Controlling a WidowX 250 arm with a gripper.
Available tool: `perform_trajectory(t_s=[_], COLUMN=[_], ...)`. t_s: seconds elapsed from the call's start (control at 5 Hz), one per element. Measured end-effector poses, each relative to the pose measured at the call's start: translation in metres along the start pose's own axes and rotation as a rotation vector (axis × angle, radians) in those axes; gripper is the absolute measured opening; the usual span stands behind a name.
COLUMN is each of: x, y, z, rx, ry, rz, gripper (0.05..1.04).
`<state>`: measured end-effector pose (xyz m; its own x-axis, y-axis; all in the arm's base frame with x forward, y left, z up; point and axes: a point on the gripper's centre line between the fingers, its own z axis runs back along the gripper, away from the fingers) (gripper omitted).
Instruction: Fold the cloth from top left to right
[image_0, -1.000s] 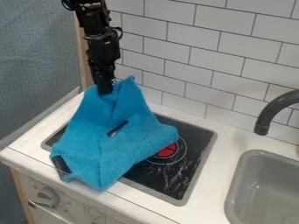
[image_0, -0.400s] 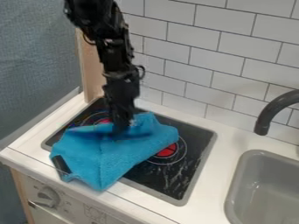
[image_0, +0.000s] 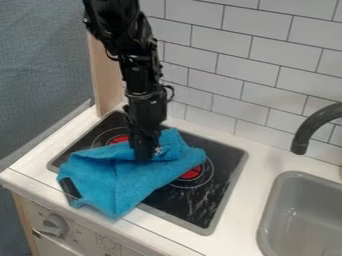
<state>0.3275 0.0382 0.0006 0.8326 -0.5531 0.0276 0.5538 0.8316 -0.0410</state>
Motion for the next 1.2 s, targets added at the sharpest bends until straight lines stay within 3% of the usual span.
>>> perform_trajectory(t_s=[0.6, 0.8, 1.2], x=[0.001, 0.003, 0.012], y=[-0.003, 0.0, 0.012], z=[0.004, 0.016, 0.078], rx=[-0.032, -0.029, 0.035], ry=[0.012, -0.011, -0.111], rz=[0.021, 0.042, 0.07], gripper=[1.003, 1.009, 0.999])
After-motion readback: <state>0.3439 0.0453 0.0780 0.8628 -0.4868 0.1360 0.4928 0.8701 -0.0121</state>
